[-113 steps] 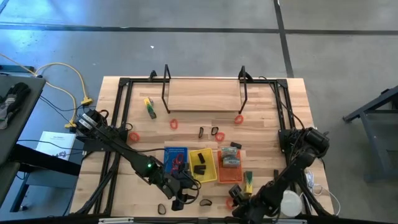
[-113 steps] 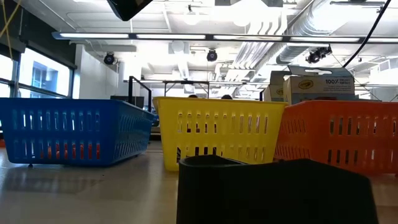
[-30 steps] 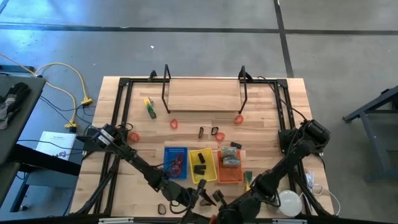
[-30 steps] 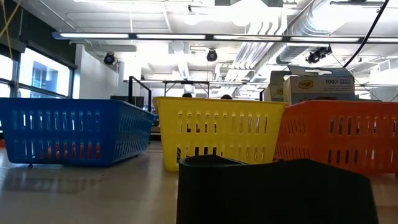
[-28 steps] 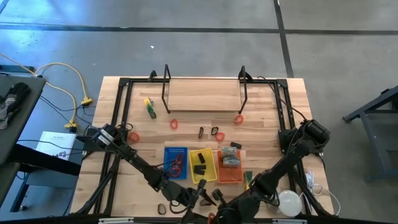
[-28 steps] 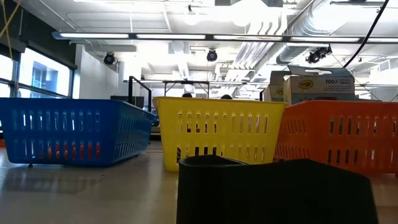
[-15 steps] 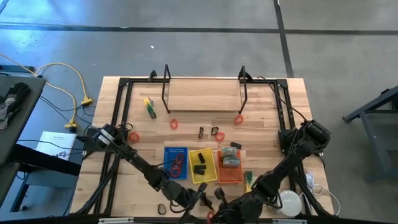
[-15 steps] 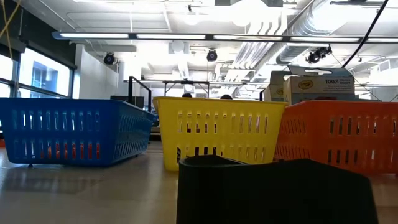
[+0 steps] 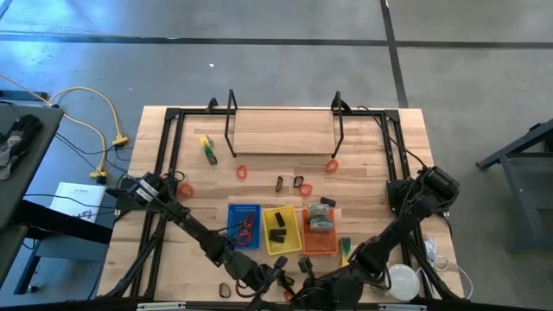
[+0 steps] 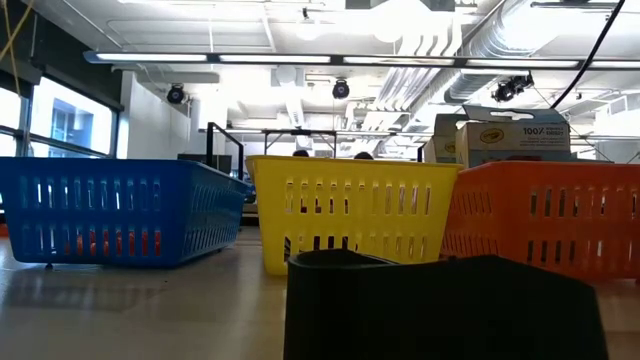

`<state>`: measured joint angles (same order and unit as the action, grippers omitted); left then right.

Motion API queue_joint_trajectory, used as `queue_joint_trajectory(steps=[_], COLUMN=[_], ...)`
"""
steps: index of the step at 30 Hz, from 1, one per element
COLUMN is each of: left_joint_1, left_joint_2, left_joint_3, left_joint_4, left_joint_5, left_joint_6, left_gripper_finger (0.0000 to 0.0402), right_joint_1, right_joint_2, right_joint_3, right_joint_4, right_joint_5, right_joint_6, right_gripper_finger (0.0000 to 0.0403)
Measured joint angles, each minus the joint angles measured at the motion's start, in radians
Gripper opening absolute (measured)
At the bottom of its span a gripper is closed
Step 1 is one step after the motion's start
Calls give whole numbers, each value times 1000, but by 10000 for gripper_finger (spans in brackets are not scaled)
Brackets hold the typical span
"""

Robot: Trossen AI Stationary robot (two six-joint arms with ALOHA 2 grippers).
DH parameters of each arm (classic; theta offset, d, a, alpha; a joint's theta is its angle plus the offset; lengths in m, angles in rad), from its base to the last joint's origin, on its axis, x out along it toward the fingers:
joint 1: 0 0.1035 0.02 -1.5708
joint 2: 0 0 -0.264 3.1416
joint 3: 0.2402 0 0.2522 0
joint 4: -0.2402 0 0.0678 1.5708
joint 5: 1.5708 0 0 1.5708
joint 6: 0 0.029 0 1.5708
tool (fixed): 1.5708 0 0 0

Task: Pick & Place Office Desk Supplies
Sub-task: Put the orange spring keychain into the blue basket

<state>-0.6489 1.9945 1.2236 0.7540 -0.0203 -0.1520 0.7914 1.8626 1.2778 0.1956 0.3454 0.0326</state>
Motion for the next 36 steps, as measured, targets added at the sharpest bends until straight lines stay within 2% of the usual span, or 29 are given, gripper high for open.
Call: queue_joint_trajectory(steps=[5,13,27,31,36], left_joint_1=[-2,-4,-2,-2,-1], left_joint_2=[0,0,0,0,0], left_joint_3=[0,0,0,0,0], left_joint_4=[-16,-22,-29,-31,-31], left_joint_5=[-1,6,7,-32,-66], left_joint_6=[-12,-44,-51,-51,-51], left_gripper_finger=[252,252,250,229,174], right_joint_1=[30,56,52,52,52], right_joint_2=[0,0,0,0,0], right_joint_3=[0,0,-2,-2,-2], right_joint_4=[-29,-60,-61,-67,-71], right_joint_5=[87,167,190,193,193], right_joint_6=[0,0,-1,0,0], right_gripper_finger=[3,3,3,3,3])
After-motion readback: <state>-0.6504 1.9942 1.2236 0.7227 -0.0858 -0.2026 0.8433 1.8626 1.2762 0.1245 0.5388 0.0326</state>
